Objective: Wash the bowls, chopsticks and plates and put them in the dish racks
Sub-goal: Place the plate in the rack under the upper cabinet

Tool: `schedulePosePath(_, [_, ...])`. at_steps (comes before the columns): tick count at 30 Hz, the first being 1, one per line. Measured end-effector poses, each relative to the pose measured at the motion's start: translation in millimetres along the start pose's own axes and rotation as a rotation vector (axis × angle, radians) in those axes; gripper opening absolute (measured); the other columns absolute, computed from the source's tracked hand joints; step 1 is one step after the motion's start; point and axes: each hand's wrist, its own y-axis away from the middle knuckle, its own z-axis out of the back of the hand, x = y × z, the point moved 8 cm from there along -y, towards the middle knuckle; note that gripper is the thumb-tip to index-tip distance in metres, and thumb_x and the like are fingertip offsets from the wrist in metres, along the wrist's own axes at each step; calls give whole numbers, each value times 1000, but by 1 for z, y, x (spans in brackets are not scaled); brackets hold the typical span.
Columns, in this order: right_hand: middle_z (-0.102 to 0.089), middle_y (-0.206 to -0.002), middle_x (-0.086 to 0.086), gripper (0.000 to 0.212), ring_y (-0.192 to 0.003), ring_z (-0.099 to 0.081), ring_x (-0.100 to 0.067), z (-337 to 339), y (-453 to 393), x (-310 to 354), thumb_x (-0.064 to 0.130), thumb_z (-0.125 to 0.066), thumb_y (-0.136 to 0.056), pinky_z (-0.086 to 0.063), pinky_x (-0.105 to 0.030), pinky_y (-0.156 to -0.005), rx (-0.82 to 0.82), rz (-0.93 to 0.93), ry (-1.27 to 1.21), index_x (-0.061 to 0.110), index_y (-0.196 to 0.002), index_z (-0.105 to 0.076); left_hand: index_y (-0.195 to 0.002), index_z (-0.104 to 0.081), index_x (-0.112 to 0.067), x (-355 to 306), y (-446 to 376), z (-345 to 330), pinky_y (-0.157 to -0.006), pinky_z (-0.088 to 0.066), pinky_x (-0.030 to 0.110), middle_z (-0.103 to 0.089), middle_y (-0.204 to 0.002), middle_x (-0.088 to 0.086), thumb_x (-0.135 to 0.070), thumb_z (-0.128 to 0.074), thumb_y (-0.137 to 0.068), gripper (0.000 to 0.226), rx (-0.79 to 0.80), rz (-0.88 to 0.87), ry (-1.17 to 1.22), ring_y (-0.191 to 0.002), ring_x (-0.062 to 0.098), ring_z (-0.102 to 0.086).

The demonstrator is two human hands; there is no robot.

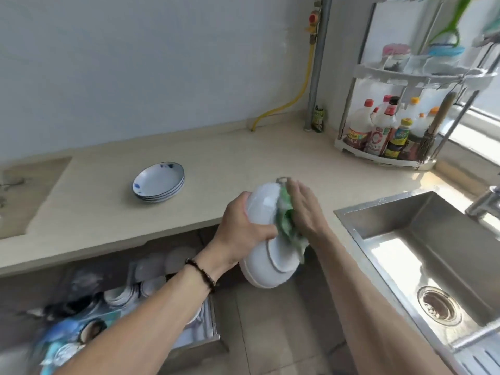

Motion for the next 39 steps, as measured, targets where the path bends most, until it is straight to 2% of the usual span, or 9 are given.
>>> schedulePosePath(3, [-54,-139,3,51,-134,-42,-8,-76,37,44,43,-28,-104,-29,-25,-113,131,295,35,19,-135,-60,-85,-53,-16,17,20,55,-58,-45,19,-61,-78,-4,9,-78,-65,41,-36,-47,-142,-69,12,-55])
schedulePosePath(12, [-34,-147,19,45,-144,-21,3,-232,78,41,42,-36,-104,-10,-21,-120,446,157,-84,29,-146,-48,-103,-56,-17,109,57,164,-73,-53,28,-68,-97,-5,-11,-79,-64,46,-70,55,-315,-89,12,-65])
schedulePosePath(18, [-72,-112,-4,78,-108,-67,-28,-324,67,-72,79,-64,-63,-49,-49,-103,555,-686,-349,18,-111,-72,-110,-53,-19,175,67,197,-53,-32,28,-59,-76,2,-15,-69,-76,38,76,90,-815,-73,30,-53])
schedulePosePath(22, [-56,-73,-20,19,-68,-59,-33,-365,69,-114,14,-69,-77,-55,-55,-74,571,-894,-263,-2,-85,-62,-94,-53,-23,223,67,208,-45,-24,23,-58,-61,-1,-10,-62,-53,44,183,-149,-1164,-51,29,-55])
schedulePosePath(24, [-53,-72,-18,3,-63,-56,-30,-385,71,-138,-4,-60,-83,-57,-54,-67,562,-916,-149,-6,-84,-61,-88,-43,-25,266,67,223,-45,-40,27,-56,-60,-3,-5,-58,-55,41,174,-151,-1115,-56,27,-58])
schedulePosePath(26, [-56,-75,-17,4,-65,-57,-29,-408,73,-160,-5,-58,-83,-57,-51,-66,529,-916,-75,-7,-84,-62,-92,-52,-22,308,67,244,-89,-53,41,-68,-83,-1,1,-61,-62,39,118,-14,-1028,-97,25,-68])
schedulePosePath(29, [-58,-78,-15,17,-72,-60,-32,-448,81,-195,2,-57,-79,-58,-49,-70,461,-921,1,-5,-93,-63,-129,-52,-25,368,82,287,-120,-20,31,-39,-152,-10,-16,-83,-73,64,-55,339,-744,-150,12,-24])
schedulePosePath(34, [-49,-66,-6,15,-76,-55,-30,-516,98,-231,9,-55,-90,-49,-37,-71,446,-858,135,5,-75,-55,-124,-49,-28,472,130,335,-93,-54,34,-63,-117,-10,-46,-73,-85,49,-461,872,74,-101,11,-66])
schedulePosePath(39, [-63,-78,-21,14,-86,-68,-39,-589,127,-273,15,-59,-78,-58,-52,-80,560,-894,182,1,-77,-57,-107,-55,-5,558,146,359,-52,-60,28,-66,-93,18,2,-56,-95,14,-591,1043,318,-51,17,-69])
